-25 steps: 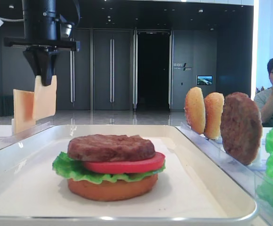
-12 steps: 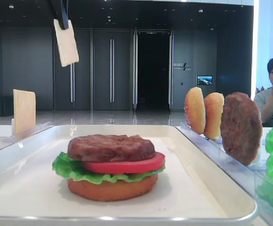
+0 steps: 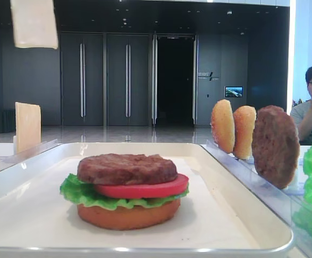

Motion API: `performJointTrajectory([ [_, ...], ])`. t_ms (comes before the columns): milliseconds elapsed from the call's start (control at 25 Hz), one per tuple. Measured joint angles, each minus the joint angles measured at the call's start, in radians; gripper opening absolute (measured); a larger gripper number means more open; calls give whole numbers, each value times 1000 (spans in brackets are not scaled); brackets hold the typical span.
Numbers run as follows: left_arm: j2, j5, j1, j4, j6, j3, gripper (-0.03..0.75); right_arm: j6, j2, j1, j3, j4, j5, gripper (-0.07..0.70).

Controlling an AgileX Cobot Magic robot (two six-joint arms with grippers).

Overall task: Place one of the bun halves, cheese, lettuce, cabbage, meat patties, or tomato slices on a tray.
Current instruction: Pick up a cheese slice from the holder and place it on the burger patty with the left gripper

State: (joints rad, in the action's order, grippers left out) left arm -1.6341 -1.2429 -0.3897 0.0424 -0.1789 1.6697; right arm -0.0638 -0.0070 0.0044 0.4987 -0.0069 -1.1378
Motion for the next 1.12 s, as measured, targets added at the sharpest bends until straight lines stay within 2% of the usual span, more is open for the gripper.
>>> performJointTrajectory([
  [160,152,14,0,-16,0,-214,19,0,0,0,0,0,0,351],
  [320,275,114,0,-75,0,-394,19,0,0,0,0,0,0,351],
  [480,327,224,0,-155,18,-513,19,0,0,0,0,0,0,351],
  [600,320,315,0,-294,107,-574,19,0,0,0,0,0,0,351],
  [720,290,368,0,-459,228,-605,19,0,0,0,0,0,0,351],
  [960,206,389,0,-749,463,-613,19,0,0,0,0,0,0,351],
  [1120,160,357,0,-911,615,-613,19,0,0,0,0,0,0,351],
])
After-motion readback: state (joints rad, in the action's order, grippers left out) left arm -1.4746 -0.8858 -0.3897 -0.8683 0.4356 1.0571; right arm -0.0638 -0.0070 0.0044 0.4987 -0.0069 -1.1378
